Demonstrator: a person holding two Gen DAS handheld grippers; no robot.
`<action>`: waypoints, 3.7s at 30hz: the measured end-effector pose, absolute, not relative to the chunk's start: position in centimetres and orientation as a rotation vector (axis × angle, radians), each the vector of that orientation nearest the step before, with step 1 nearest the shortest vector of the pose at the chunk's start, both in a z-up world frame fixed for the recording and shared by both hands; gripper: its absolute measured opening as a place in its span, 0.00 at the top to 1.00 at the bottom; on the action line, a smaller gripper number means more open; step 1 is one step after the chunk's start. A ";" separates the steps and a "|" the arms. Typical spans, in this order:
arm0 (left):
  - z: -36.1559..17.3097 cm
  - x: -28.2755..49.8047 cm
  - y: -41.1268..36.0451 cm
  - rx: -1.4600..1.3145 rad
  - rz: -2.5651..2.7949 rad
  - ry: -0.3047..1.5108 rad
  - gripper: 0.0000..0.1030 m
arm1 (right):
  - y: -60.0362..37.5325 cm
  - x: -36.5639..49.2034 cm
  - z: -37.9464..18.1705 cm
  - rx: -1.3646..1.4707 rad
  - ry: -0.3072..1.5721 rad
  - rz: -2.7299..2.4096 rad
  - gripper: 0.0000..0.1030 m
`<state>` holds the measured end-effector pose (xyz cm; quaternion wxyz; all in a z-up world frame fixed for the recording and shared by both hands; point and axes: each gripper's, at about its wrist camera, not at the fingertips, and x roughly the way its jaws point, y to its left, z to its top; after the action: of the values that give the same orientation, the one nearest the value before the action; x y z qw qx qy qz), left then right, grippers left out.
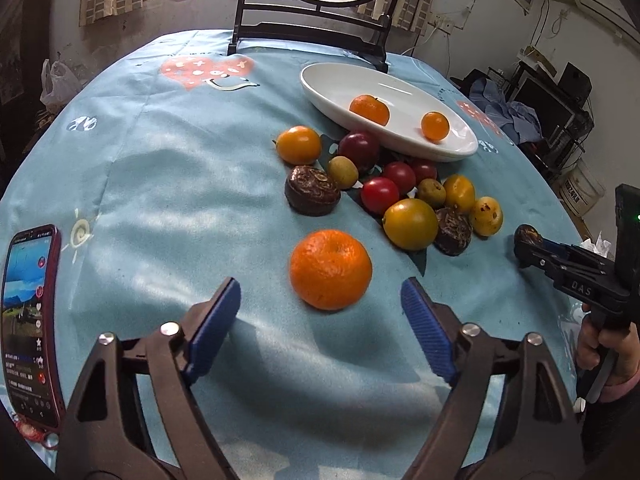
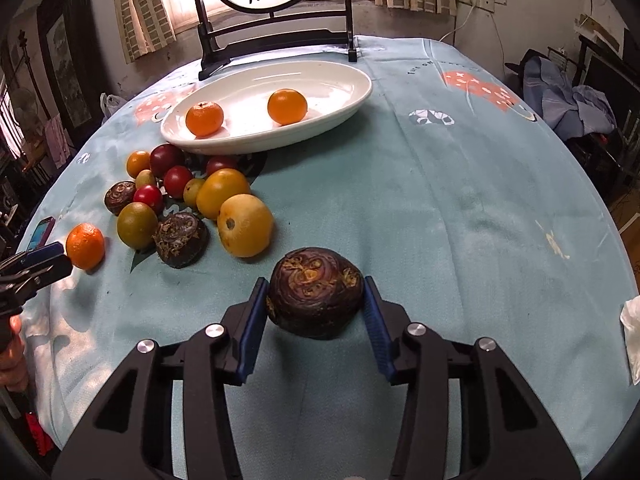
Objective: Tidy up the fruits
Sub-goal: 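Grasp a dark brown round fruit with the right tool while the left tool grasps an orange, then lower both held fruits onto the white plate and open both tools, then grasp a large yellow fruit with the right tool while the left tool grasps an olive-yellow fruit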
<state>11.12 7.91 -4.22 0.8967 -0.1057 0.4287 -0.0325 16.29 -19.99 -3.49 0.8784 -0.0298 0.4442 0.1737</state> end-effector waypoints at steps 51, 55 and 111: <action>0.3 35.6 4.6 -0.136 -0.091 0.909 0.55 | -10.8 32.0 0.4 -0.024 0.824 0.543 0.55; -1.3 36.7 4.9 -0.141 -0.070 0.951 0.55 | -10.3 32.5 -0.1 -0.046 0.822 0.548 0.54; -4.3 12.1 4.0 -0.149 -0.086 0.860 0.04 | -16.2 21.0 -4.4 0.109 0.967 0.498 0.67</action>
<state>12.05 3.99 -4.28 0.9055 -0.0720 0.4162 -0.0415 20.96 -16.20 -4.41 0.8544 0.0517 0.4596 0.2369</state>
